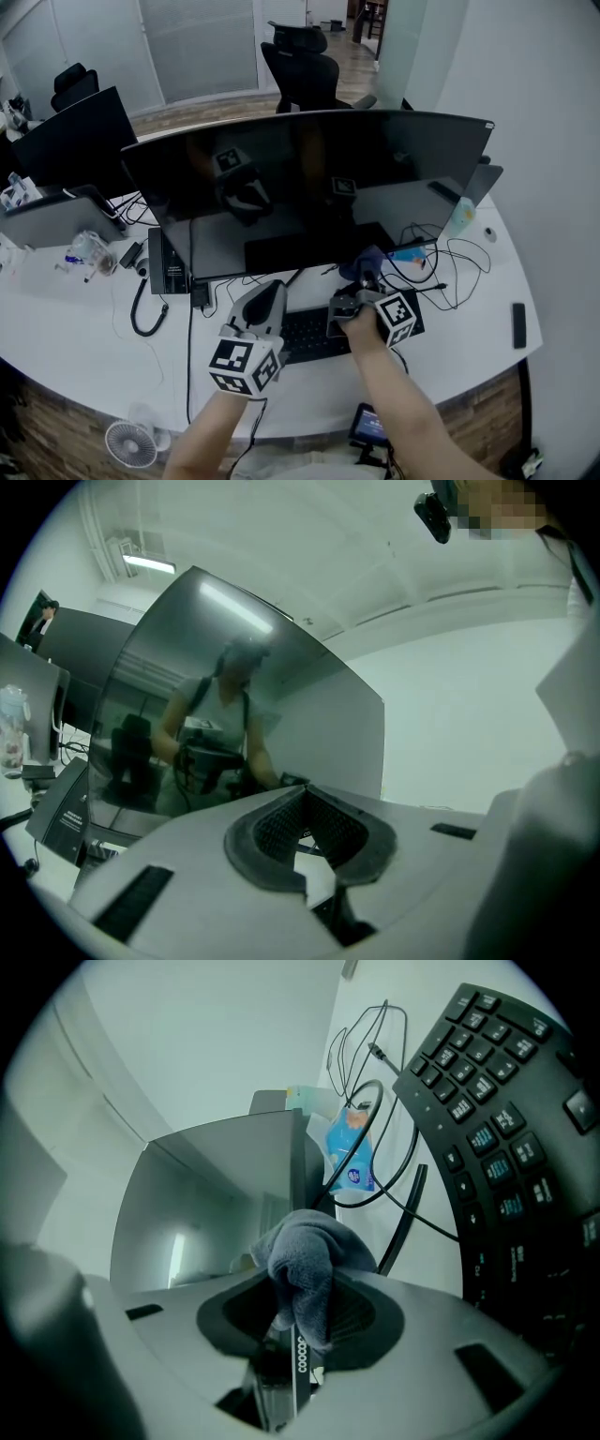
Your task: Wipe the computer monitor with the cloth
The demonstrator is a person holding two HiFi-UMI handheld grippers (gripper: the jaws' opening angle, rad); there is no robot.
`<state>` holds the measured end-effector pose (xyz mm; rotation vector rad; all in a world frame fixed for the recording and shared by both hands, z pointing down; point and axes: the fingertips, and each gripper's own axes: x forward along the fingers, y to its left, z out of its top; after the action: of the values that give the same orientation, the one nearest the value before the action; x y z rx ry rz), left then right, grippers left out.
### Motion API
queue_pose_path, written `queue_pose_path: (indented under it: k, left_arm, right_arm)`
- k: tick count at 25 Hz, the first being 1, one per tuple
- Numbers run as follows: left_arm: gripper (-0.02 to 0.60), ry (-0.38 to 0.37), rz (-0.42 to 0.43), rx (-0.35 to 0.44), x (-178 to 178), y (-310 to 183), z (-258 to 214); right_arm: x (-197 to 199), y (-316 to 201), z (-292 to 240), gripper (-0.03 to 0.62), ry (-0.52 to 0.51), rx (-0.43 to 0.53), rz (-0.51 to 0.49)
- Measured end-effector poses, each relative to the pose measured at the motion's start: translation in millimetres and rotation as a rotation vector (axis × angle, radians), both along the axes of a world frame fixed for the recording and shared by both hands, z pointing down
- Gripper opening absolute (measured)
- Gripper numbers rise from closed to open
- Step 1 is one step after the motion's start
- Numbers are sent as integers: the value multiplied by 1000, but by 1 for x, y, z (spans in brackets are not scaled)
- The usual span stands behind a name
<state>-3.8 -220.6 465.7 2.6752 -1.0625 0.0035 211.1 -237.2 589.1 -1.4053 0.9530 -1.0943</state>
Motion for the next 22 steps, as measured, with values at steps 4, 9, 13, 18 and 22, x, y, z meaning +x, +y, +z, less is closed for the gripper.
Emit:
queue_pose_path:
  k: [4, 9, 13, 18, 22]
  left_arm:
    - [8, -14, 12, 6, -10, -2, 2]
    - [8, -4, 11, 1, -21, -6, 3]
    - [8, 7, 7, 1, -28, -9, 1]
    - [8, 23, 4, -9, -37, -9, 3]
    - [8, 21, 0, -16, -47, -8, 6]
  right_arm:
    - [-11, -2, 3, 126, -4, 5, 2]
    - [-26, -6, 5, 126, -29, 2, 15]
    - [-39, -9, 6, 126, -20, -9, 3]
    - [-54, -13, 6, 126, 0, -24, -15]
    - [-67, -15, 6, 126, -1, -28, -32]
